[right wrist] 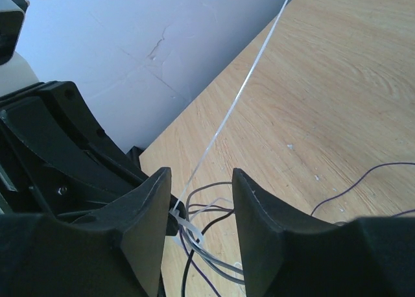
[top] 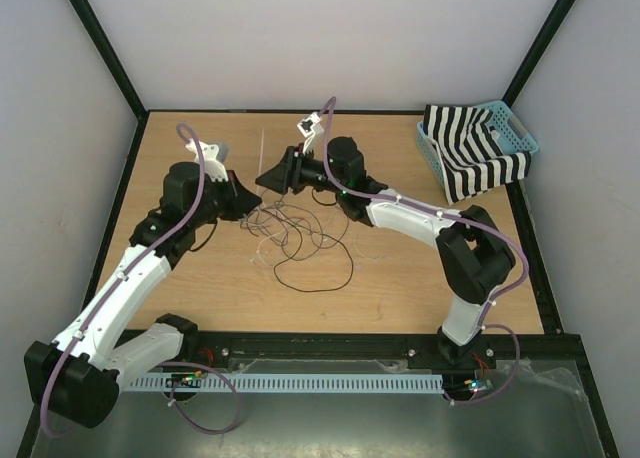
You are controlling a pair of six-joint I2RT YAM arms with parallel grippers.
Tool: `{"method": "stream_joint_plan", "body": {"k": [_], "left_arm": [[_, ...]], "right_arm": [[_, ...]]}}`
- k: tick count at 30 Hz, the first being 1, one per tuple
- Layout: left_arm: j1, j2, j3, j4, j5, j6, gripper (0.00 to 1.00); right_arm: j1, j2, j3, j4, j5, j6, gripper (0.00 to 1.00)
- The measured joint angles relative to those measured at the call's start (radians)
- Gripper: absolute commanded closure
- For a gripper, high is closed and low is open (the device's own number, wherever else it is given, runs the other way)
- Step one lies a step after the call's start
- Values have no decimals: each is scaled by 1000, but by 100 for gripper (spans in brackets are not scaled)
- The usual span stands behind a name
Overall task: Zip-tie the wires
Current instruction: Place the cable at the center of the board.
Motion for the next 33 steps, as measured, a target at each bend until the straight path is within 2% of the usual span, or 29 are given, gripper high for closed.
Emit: {"method": "stream_joint_plan", "body": {"k": [3, 6, 11, 18, 28, 33], "left_arm": [[0, 0, 0, 7, 1, 0, 100], [0, 0, 0, 12, 1, 0, 100], [0, 0, -1, 14, 0, 0, 100], [0, 0, -15, 21, 0, 0, 100], [-10, -29, -76, 124, -18, -14, 100], [-28, -33, -107, 145, -27, -26, 100]], "right_arm": [[8, 14, 11, 2, -5, 9, 61], [16, 27, 19, 8, -11, 17, 78], [20, 48, 26, 20, -31, 31, 100], [22, 51, 58, -15, -36, -2, 100], [34, 51, 243, -255, -18, -157, 100], [34, 51, 267, -307, -8, -190, 100]]}}
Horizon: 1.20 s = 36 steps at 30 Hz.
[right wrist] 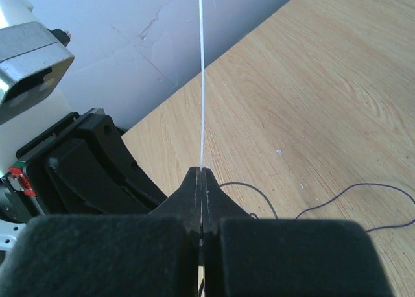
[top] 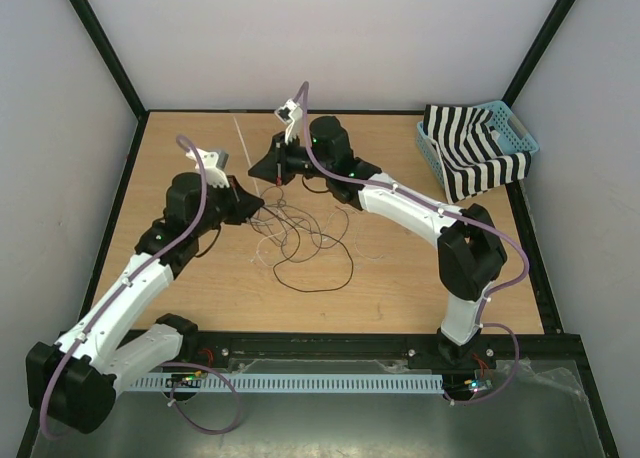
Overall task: Zip-tie the wires
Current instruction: Place the cable at the center of the board.
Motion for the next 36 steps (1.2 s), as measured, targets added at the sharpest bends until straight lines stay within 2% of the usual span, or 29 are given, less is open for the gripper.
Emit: {"method": "stream_joint_plan", "body": {"k": [9, 14, 18, 21, 28, 33, 36], "left_arm": [[-15, 0, -20, -5, -20, 3, 100], [-23, 0, 7, -60, -32, 25, 81], [-25, -1, 38, -51, -32, 35, 72], [-25, -1, 48, -29, -31, 39, 68], [-25, -2, 48, 2, -28, 39, 68], [-25, 10, 48, 31, -23, 38, 80], [-25, 32, 48, 54, -14, 34, 90]], "right_arm": [[0, -6, -16, -3, 5, -7, 100], [0, -69, -140, 87, 11, 19, 100], [0, -100, -177, 130, 7, 45, 100], [1, -109, -188, 150, 4, 61, 100], [5, -113, -198, 166, -1, 82, 100], [5, -113, -200, 176, -6, 96, 100], [6, -113, -208, 193, -11, 108, 100]]}}
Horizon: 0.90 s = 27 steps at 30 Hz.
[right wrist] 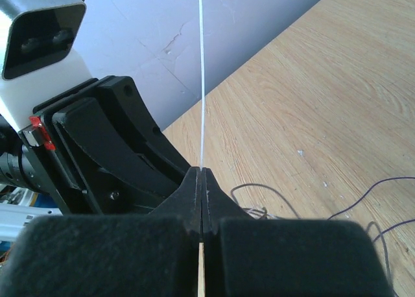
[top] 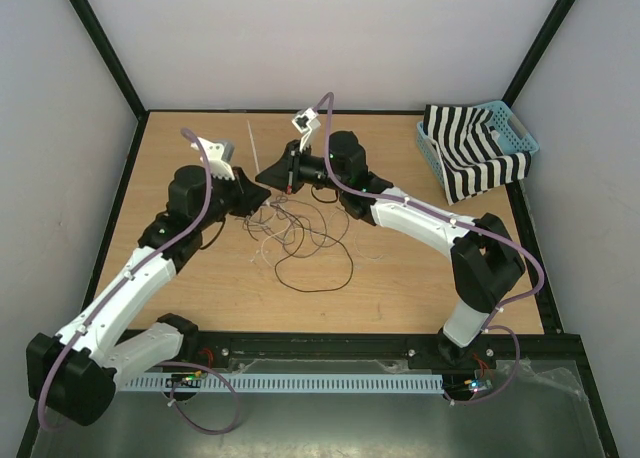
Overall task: Zip-tie the wires
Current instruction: Place the cable at the center of the board.
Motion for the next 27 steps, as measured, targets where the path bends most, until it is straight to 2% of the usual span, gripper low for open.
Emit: {"method": "stream_joint_plan", "body": {"k": [3, 27], "left_arm": [[0, 20, -1, 22, 15, -5, 97], [-41, 24, -87, 167, 32, -34, 100]], "right_arm": [[0, -1, -8, 5, 2, 5, 100], [-44, -20, 96, -203, 56, -77, 100]]}}
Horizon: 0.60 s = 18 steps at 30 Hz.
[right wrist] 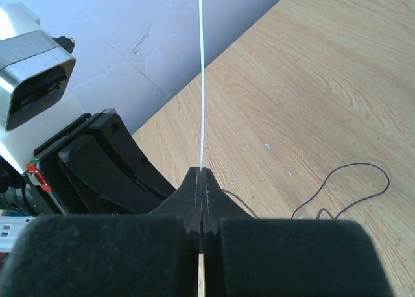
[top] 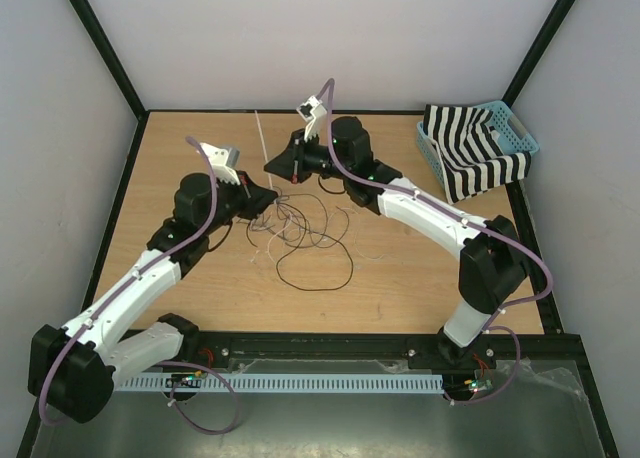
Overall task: Zip-tie the wires
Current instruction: Place the cable at the center of the board.
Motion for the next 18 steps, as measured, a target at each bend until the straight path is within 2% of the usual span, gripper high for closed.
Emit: {"method": "stream_joint_plan", "body": {"k": [18], "left_arm": [[-114, 84, -68, 164, -104, -24, 100]], "right_arm": [[-57, 0, 67, -145, -18, -28, 100]]}}
